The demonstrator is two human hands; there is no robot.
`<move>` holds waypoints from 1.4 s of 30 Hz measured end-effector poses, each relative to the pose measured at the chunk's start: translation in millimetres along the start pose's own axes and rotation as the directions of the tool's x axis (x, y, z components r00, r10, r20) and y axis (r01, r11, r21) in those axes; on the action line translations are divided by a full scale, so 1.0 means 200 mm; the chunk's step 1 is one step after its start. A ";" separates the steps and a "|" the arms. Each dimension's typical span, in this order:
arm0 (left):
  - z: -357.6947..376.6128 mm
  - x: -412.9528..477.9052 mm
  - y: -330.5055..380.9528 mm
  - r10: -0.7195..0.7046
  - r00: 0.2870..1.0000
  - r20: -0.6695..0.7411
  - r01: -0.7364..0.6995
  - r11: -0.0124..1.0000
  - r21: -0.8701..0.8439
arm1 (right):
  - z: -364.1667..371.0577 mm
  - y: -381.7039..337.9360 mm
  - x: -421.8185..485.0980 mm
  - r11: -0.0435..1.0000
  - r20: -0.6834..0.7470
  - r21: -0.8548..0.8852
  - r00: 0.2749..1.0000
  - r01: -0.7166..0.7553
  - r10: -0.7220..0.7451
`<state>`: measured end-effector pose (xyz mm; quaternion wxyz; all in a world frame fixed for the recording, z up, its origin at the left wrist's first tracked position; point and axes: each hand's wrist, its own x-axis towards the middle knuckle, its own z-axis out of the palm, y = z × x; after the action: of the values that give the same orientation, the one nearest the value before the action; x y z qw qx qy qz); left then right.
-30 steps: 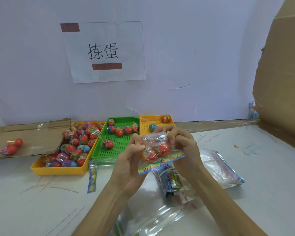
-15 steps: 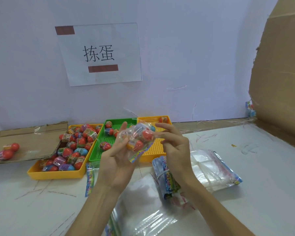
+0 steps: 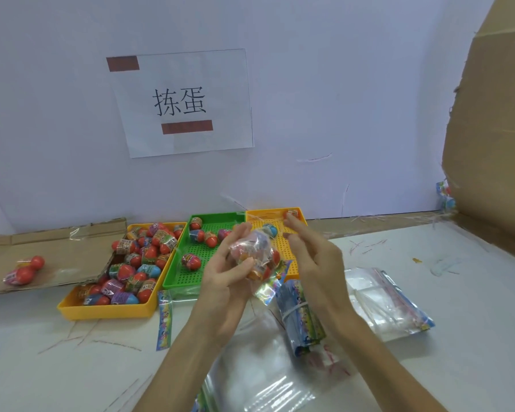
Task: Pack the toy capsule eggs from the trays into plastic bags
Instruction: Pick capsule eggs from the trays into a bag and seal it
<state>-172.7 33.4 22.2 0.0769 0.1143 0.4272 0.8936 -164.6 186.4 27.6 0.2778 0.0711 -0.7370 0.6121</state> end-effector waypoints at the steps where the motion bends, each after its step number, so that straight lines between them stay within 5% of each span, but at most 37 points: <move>1: 0.00 0.00 -0.01 0.011 1.000 0.007 -0.011 0.999 0.035 | 0.03 -0.01 -0.01 0.999 0.096 0.030 0.995 -0.029 0.026; 4: -0.01 -0.01 -0.02 0.041 0.999 0.000 -0.041 0.993 0.114 | 0.10 0.00 -0.05 0.996 0.262 -0.042 0.961 -0.083 0.091; 22: -0.01 0.00 -0.06 -0.013 0.999 0.050 0.007 0.994 0.105 | 0.04 0.03 -0.04 0.952 0.471 -0.304 0.862 -0.041 0.188; 42: 0.00 -0.01 -0.09 0.000 0.998 0.069 -0.008 0.992 0.125 | 0.02 0.06 -0.04 0.925 0.498 -0.378 0.851 0.040 0.167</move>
<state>-169.7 43.9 7.6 0.0825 0.1506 0.4793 0.8607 -163.8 183.1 12.5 0.0554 0.1549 -0.8892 0.4268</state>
